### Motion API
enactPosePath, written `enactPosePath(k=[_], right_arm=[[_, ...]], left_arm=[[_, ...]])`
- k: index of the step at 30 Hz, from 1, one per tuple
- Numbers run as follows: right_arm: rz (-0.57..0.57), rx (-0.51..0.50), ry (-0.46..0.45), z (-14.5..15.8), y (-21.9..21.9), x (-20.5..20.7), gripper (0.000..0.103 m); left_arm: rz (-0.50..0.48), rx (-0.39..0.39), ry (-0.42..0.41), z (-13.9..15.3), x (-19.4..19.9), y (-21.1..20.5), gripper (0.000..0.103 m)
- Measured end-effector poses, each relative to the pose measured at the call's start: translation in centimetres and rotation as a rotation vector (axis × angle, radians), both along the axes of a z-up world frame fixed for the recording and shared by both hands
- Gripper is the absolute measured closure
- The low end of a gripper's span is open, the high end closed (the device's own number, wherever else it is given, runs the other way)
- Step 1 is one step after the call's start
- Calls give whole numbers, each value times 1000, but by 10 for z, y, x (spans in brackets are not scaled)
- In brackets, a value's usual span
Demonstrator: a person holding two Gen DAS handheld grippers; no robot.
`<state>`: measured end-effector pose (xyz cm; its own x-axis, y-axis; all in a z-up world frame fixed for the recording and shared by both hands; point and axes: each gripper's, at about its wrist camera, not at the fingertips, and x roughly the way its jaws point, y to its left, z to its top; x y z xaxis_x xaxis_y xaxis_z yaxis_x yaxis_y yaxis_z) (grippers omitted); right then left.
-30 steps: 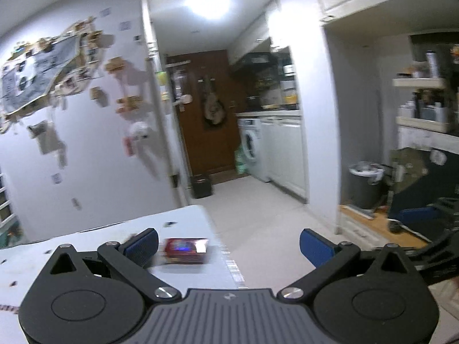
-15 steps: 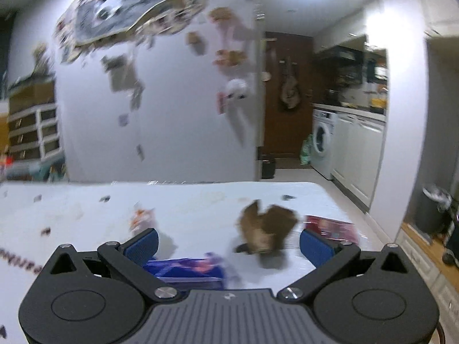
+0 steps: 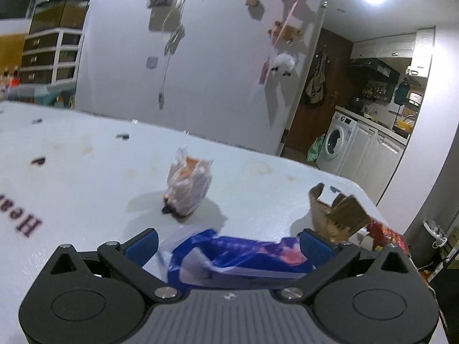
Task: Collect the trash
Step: 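Grasp the blue-white wrapper bag with the left gripper while the right gripper grasps the red cigarette pack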
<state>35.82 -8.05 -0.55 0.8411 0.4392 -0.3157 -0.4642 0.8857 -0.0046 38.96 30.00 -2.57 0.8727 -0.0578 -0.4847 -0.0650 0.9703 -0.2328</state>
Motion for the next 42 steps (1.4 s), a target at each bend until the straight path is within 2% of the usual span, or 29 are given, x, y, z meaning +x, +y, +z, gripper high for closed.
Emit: enactPosePath(k=[4, 8, 13, 17, 22, 24, 25, 28, 35, 37, 42], right_arm=[[47, -40, 39, -2, 14, 30, 0], [102, -91, 41, -7, 23, 56, 0], [165, -130, 77, -16, 32, 86, 1], [190, -177, 98, -27, 40, 105, 10], [235, -184, 115, -35, 48, 119, 11], [245, -173, 111, -37, 50, 123, 19], [245, -169, 114, -37, 51, 124, 26], [239, -174, 103, -38, 53, 123, 34], [233, -173, 101, -38, 45, 105, 38], [230, -179, 106, -37, 42, 97, 38], [205, -199, 126, -34, 37, 75, 39]], left_arm=[[-38, -55, 42, -8, 4, 5, 0], [-145, -88, 69, -12, 3, -5, 0], [-354, -45, 93, -12, -10, -41, 0], [-527, 38, 100, -13, -25, -78, 0], [-642, 108, 98, -15, -38, -102, 0], [-662, 125, 85, -13, -43, -104, 0], [-666, 130, 76, -13, -46, -104, 0], [-666, 139, 54, -8, -51, -98, 0], [-624, 170, 16, 5, -54, -88, 0], [-593, 157, 5, 6, -50, -83, 0], [-532, 115, 43, -2, -28, -76, 0]])
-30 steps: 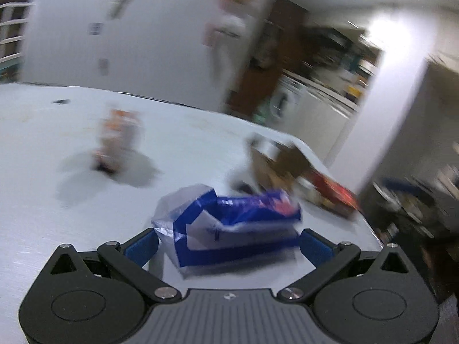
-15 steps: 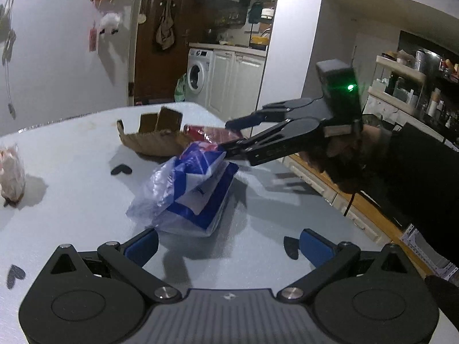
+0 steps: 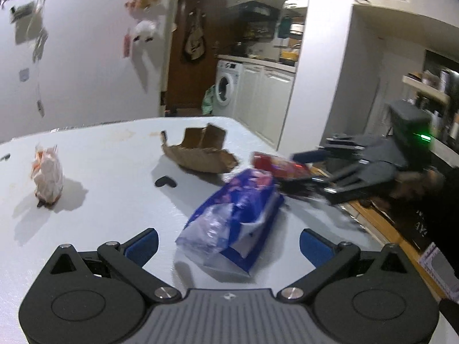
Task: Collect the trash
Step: 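Grasp the blue-white wrapper bag with the left gripper while the right gripper grasps the red cigarette pack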
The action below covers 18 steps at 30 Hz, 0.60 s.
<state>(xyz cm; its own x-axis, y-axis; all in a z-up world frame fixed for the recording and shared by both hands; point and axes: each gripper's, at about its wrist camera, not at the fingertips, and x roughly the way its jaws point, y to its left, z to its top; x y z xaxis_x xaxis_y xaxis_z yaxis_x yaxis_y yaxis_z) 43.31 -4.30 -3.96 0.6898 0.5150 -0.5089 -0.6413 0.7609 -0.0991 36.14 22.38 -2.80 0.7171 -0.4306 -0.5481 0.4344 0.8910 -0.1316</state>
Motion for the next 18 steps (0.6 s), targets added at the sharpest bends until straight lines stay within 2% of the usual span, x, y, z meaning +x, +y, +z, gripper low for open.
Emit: enactPosePath(k=[7, 11, 13, 18], right_arm=[[-70, -31, 30, 2, -9, -25, 42], [-53, -41, 48, 5, -11, -45, 44], [-32, -51, 55, 6, -9, -58, 45], [-18, -61, 70, 8, -4, -78, 45]], left_arm=[[44, -129, 3, -3, 25, 6, 0], [75, -204, 38, -8, 40, 8, 0], [64, -216, 62, -11, 43, 6, 0], [-7, -219, 61, -9, 33, -5, 0]])
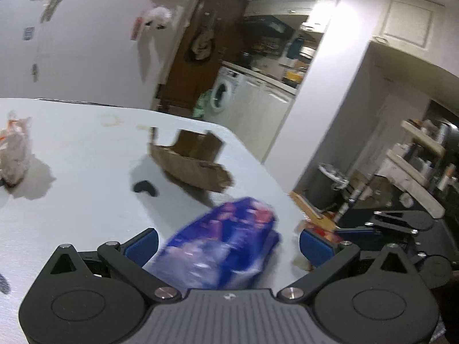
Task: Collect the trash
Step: 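Grasp the blue-white wrapper bag with the left gripper while the right gripper grasps the red cigarette pack, then carry the wrapper bag and red pack in both grippers over the yellow bin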
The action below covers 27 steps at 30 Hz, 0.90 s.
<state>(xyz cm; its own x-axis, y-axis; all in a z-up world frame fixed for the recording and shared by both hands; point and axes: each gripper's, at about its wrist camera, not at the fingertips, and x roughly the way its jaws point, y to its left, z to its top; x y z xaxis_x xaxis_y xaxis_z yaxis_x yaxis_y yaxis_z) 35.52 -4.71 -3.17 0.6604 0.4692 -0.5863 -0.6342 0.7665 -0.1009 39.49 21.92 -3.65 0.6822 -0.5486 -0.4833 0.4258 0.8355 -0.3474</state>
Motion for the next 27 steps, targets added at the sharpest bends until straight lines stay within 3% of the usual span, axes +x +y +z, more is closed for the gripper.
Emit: enactPosePath(k=[4, 8, 11, 16, 18, 19, 23, 27], right_arm=[[-25, 7, 13, 0, 3, -4, 45], [-7, 21, 29, 0, 9, -9, 45], [9, 26, 50, -4, 13, -13, 44], [-13, 45, 50, -6, 11, -17, 47], [-20, 48, 48, -6, 11, -19, 48], [-21, 52, 50, -6, 10, -20, 48], [-43, 64, 52, -6, 4, -23, 48], [-67, 71, 51, -6, -2, -27, 48]], left_arm=[[-24, 34, -2, -1, -10, -15, 3], [-50, 84, 1, -4, -16, -32, 18], [-37, 156, -21, -7, -22, -44, 21], [9, 181, -24, -8, -25, -51, 28], [36, 188, -23, -7, -27, -54, 41], [52, 196, -26, -7, -28, -55, 43], [88, 200, -23, -7, -30, -58, 49], [114, 230, -32, -6, -35, -67, 47]])
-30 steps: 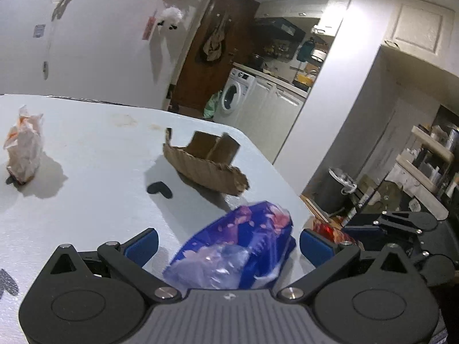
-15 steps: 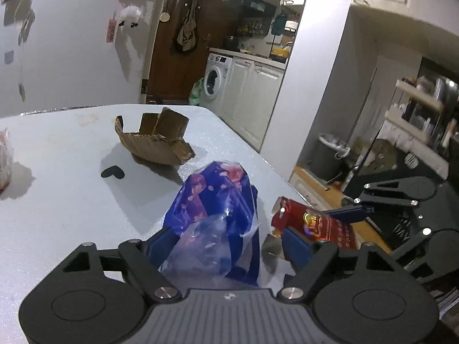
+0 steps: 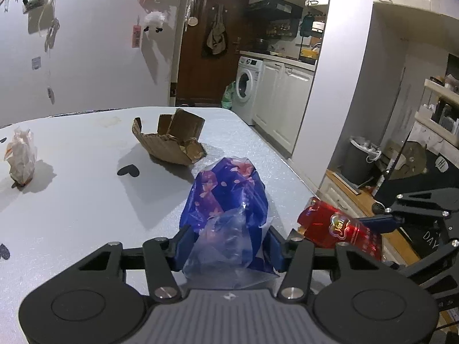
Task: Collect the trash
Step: 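Carry the wrapper bag and red pack in both grippers over the yellow bin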
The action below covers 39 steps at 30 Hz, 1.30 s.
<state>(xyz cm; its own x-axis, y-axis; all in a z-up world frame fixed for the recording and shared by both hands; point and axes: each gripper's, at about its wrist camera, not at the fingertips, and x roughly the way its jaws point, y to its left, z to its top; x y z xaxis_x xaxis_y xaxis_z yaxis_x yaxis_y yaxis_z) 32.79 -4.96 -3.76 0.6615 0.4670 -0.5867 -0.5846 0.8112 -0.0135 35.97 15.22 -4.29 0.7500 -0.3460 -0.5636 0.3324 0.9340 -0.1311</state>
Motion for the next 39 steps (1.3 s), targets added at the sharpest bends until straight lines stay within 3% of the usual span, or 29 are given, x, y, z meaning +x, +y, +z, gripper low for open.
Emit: enactPosePath(k=[1, 3, 6, 13, 19, 39], right_arm=[[-5, 2, -1, 0, -1, -1, 48], [-15, 1, -5, 0, -3, -3, 48], [-29, 3, -5, 2, -6, -5, 48], [-65, 10, -24, 6, -14, -13, 48], [-99, 37, -38, 10, -23, -19, 48], [-245, 106, -102, 24, -79, -56, 48]], left_arm=[[4, -10, 2, 0, -1, -1, 46], [2, -26, 7, 0, -3, -4, 31], [-1, 8, 5, -1, -6, -12, 25], [52, 125, -21, -1, -18, -30, 46], [90, 115, -43, 2, -31, -32, 58], [205, 25, -166, 14, -93, -58, 61]])
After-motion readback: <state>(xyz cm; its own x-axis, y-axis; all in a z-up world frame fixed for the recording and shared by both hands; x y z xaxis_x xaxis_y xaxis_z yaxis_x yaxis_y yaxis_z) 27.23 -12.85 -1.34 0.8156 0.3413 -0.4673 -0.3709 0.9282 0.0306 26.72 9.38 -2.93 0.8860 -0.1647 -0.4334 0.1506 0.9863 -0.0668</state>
